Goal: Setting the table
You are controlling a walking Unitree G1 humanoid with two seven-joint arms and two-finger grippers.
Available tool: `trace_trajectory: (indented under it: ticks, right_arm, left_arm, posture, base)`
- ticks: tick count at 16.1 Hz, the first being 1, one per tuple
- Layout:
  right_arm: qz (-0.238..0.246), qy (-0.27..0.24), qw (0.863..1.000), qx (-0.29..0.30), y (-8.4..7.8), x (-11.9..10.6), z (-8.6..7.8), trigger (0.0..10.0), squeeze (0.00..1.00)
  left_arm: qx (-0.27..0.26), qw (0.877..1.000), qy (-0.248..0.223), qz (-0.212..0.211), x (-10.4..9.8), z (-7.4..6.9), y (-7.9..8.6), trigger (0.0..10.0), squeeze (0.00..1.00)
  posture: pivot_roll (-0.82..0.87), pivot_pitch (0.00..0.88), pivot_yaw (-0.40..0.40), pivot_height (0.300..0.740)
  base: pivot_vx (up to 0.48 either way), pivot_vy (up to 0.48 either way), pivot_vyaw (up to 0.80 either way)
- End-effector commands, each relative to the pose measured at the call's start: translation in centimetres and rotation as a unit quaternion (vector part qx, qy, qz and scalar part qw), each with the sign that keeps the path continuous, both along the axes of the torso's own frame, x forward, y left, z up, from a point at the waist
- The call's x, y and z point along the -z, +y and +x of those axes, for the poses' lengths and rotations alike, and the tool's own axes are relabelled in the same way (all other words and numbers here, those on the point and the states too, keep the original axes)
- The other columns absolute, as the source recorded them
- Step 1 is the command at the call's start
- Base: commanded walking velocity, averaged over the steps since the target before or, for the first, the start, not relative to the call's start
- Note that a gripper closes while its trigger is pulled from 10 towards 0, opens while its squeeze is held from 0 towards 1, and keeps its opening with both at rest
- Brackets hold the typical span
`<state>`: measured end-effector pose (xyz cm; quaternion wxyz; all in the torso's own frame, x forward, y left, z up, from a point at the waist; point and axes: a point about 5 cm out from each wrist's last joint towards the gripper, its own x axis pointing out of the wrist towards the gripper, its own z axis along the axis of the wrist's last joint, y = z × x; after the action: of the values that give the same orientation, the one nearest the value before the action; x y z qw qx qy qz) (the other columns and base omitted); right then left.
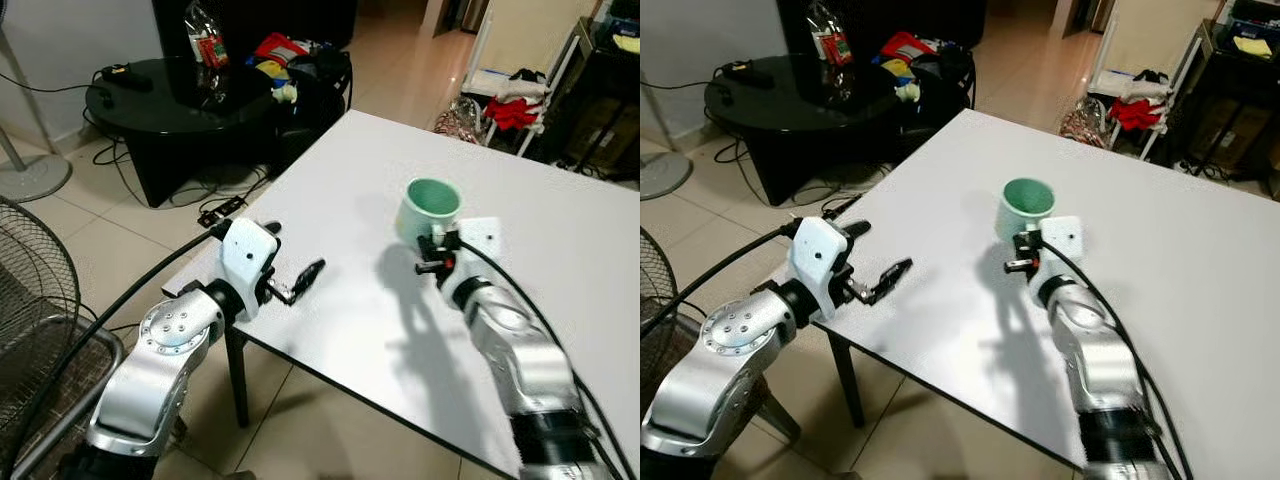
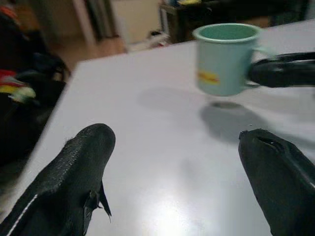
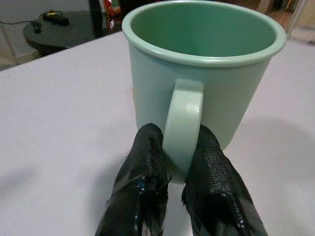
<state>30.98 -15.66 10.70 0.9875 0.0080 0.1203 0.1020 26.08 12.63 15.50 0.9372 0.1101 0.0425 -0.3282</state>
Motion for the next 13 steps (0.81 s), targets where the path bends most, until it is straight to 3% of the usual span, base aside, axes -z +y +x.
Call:
trace_trajectory:
  ticks: [1,6,13]
  right_arm:
    - [0.011,-0.009,1.000,0.000,-0.1,0.0,0.5,10.0,0.00]
    - [0.028,-0.032,0.998,-0.040,1.5,1.4,2.4,10.0,0.00]
    - [-0.014,-0.032,0.999,-0.038,2.0,2.2,3.9,10.0,0.00]
  left_arm:
    - [0.021,1.000,0.011,0.003,0.1,-0.3,-0.3,10.0,0.00]
    - [0.045,0.999,0.025,0.005,-0.2,-0.9,-0.4,10.0,0.00]
    - [0.059,0.997,0.040,0.015,-0.4,-1.8,-0.1,10.0,0.00]
  posture:
    - [0.00,0.051,-0.041,0.740]
    - [0.01,0.101,-0.023,0.740]
    - [0.04,0.139,-0.033,0.740]
  base:
    - [0.000,0.000,0.00]
    - [0.000,0.000,0.00]
    - [0.000,0.000,0.00]
